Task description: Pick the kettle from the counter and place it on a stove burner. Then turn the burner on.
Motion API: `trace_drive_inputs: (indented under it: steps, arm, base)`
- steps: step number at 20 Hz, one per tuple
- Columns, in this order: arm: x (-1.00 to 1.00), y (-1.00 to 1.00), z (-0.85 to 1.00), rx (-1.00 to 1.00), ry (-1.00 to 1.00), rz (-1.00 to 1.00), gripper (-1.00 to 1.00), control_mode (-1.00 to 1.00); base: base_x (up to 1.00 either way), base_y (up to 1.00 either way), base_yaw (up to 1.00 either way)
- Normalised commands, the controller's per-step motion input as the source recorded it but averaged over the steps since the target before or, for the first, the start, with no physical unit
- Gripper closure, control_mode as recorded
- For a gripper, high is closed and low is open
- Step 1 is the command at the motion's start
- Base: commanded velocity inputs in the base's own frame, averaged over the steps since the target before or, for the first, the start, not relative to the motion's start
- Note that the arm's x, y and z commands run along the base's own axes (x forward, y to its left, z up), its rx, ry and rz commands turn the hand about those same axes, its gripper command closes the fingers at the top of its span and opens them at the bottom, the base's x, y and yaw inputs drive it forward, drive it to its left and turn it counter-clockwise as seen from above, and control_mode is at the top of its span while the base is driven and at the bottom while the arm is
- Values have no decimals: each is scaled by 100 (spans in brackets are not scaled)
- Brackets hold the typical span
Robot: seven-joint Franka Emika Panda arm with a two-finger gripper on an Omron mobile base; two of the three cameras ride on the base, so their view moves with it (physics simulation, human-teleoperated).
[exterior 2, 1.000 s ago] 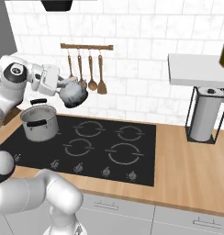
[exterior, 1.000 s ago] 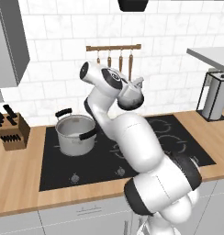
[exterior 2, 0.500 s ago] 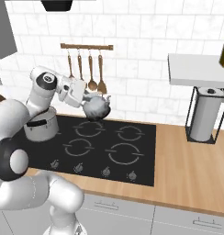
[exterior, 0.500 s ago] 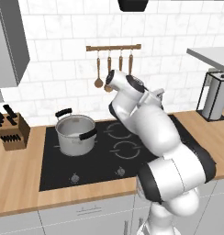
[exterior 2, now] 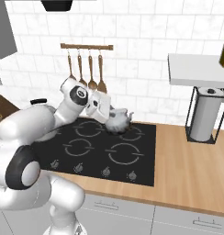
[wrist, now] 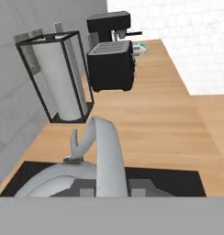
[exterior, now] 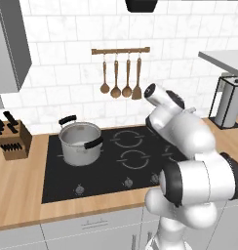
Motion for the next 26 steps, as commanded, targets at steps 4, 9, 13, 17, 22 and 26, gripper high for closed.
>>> trace_drive_inputs:
  steps: [4, 9, 13, 17, 22, 26]
  arm:
    - [-9, -100, -82, 23, 3, 0, 100, -100]
    - [0, -64, -51, 19, 0, 0, 100, -100]
    - [0, 3, -35, 13, -1, 3, 100, -100]
    - [0, 28, -26, 12, -1, 0, 100, -100]
    - [1, 11, -28, 0, 0, 1, 100, -100]
    - [9, 14, -43, -6, 0, 0, 100, -100]
  base:
    - [0, 0, 0]
    - [0, 0, 0]
    - [0, 0, 0]
    - [0, 0, 0]
    - [0, 0, 0]
    - [0, 0, 0]
